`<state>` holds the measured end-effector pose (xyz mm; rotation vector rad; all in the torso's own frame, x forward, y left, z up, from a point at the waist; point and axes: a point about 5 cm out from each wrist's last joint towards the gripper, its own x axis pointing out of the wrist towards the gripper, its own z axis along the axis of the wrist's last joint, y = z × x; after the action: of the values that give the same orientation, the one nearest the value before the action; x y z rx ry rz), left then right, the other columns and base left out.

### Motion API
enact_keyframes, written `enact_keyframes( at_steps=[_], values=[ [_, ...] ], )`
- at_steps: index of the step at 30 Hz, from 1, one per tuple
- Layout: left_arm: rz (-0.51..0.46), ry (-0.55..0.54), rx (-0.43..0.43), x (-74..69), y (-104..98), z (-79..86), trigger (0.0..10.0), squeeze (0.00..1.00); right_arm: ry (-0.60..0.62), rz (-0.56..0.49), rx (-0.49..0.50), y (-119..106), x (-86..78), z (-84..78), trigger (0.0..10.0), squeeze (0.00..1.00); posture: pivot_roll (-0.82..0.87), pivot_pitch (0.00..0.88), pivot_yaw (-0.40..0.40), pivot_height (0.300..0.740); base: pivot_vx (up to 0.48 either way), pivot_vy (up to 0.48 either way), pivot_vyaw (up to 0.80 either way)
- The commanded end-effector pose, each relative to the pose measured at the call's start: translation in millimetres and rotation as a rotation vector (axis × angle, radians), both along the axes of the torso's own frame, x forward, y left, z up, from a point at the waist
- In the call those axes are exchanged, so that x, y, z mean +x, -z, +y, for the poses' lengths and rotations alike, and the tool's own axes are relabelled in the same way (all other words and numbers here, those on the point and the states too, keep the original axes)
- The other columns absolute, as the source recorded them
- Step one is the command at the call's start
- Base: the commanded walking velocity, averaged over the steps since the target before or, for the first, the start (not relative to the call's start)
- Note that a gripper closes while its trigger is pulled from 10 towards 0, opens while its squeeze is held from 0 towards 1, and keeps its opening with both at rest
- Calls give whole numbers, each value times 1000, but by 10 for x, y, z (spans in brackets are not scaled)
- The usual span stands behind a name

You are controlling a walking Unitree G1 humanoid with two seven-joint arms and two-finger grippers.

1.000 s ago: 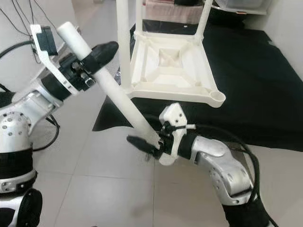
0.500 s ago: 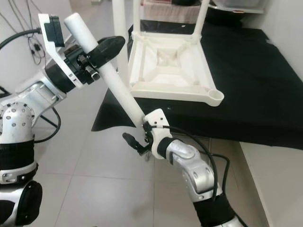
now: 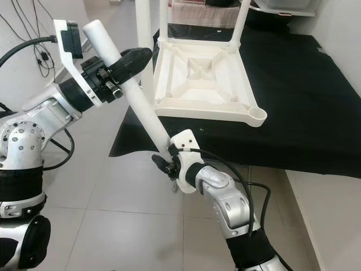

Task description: Building children table

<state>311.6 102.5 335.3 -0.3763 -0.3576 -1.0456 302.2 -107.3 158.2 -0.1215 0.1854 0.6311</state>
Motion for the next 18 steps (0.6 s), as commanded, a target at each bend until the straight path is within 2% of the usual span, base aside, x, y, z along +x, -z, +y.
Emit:
enact_keyframes(
  at_steps=[1,4,5,6,10,12,13,14,16,18],
  values=[
    [-29,101,-49,-52,-46,-89,0,0,4,15,53,-19,25,58,0,0,-70,99,-24,740,0,0,0],
    [-40,107,-52,-49,-51,-98,0,0,12,17,48,-8,31,58,0,0,-69,99,-23,740,0,0,0],
    [-56,96,-51,-45,-58,-97,2157,153,21,16,50,-9,42,50,0,0,-69,98,-25,740,0,0,0],
    [-67,109,-61,-52,-65,-101,10000,1000,43,13,63,-20,67,28,0,0,-67,98,-25,740,0,0,0],
    [-77,115,-76,-57,-71,-97,10000,1000,81,2,90,-48,107,-12,0,0,-69,97,-25,740,0,0,0],
    [-79,76,-93,-83,-86,-16,10000,1000,133,-24,153,-128,154,-100,0,0,-68,98,-26,740,0,0,0],
    [-79,76,-93,-83,-86,-16,10000,1000,133,-24,153,-128,154,-100,0,0,-68,98,-26,740,0,0,0],
    [-82,45,-102,-132,-89,74,10000,1000,199,-47,218,-202,204,-224,0,0,-65,99,-27,740,0,0,0],
    [-81,28,-107,-182,-74,144,10000,1000,259,-73,280,-272,244,-343,0,0,-63,100,-27,740,0,0,0],
    [-80,25,-107,-202,-65,167,10000,1000,283,-84,305,-299,257,-389,0,0,-63,100,-27,740,0,0,0]
  ],
)
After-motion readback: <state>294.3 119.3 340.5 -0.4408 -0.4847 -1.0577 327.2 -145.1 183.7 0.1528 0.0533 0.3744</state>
